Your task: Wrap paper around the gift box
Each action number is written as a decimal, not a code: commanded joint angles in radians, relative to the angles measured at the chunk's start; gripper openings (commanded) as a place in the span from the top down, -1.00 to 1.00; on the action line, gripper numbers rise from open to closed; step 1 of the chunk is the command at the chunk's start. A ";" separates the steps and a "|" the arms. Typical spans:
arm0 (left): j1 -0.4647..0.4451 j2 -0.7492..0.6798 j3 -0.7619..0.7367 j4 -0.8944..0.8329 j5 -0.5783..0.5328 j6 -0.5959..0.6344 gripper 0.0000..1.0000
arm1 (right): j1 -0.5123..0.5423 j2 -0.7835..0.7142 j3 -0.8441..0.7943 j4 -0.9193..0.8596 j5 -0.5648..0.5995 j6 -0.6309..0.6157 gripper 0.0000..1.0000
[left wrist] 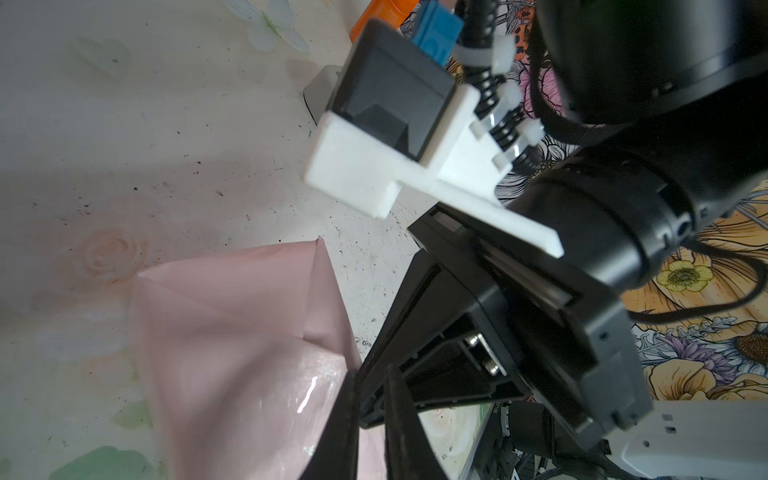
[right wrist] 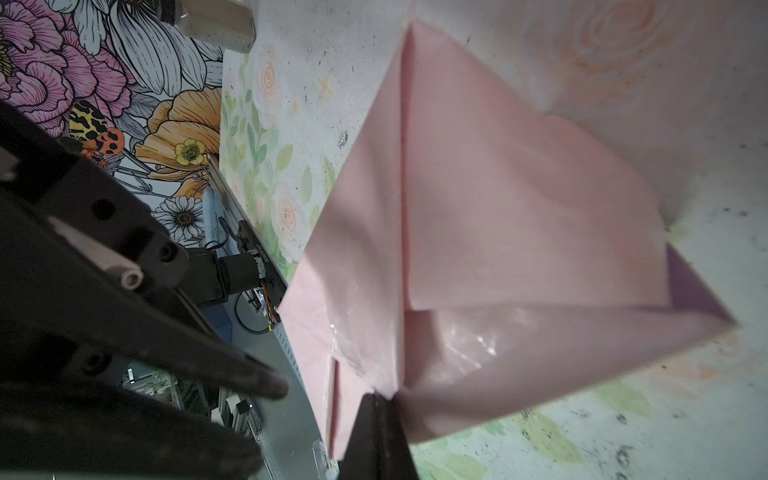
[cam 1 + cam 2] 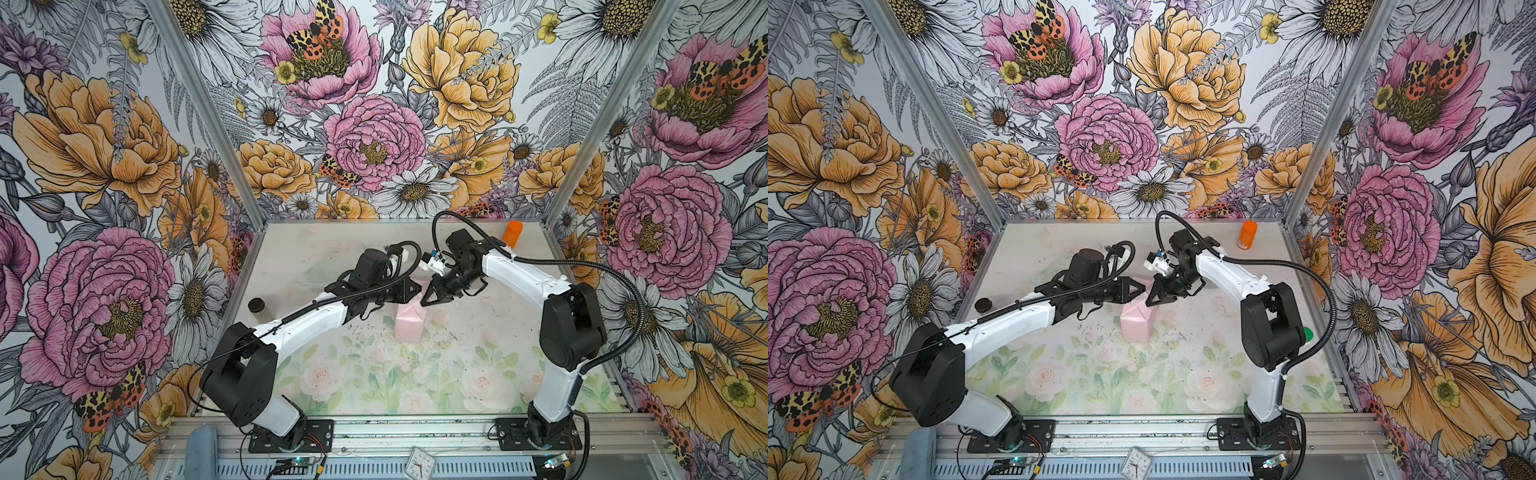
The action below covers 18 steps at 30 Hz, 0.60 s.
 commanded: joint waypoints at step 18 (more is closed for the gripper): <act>0.006 0.062 -0.007 0.037 -0.017 0.013 0.76 | -0.006 0.011 -0.004 0.000 0.064 0.001 1.00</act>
